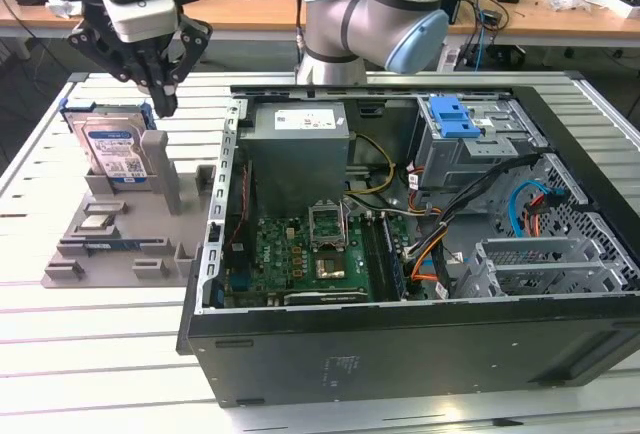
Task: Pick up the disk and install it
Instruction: 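Reach for the disk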
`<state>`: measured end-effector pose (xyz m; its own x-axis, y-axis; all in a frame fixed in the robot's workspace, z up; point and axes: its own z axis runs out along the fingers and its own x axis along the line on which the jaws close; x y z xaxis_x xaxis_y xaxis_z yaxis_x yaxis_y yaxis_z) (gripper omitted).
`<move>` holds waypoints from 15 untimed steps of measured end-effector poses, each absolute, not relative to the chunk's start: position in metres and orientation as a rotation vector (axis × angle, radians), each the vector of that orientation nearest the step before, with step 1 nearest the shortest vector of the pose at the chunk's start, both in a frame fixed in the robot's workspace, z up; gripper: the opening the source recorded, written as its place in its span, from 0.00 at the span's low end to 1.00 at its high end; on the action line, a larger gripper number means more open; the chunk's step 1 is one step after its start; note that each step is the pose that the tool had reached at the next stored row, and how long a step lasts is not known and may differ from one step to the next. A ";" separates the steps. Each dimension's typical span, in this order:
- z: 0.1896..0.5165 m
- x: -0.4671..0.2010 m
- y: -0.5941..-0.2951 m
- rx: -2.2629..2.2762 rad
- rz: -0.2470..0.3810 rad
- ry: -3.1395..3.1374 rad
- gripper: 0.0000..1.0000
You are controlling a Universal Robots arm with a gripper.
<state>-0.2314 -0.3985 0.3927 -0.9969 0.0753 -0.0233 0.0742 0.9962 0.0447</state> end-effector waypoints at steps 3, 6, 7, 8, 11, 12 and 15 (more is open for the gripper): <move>0.393 -0.241 -0.398 0.117 0.068 3.114 0.10; 0.392 -0.247 -0.398 0.117 0.068 3.114 0.10; 0.392 -0.250 -0.398 0.117 0.068 3.114 0.10; 0.392 -0.252 -0.398 0.117 0.068 3.114 0.10; 0.392 -0.260 -0.398 0.117 0.068 3.114 0.10; 0.392 -0.261 -0.398 0.117 0.068 3.114 0.10; 0.392 -0.267 -0.398 0.117 0.068 3.114 0.10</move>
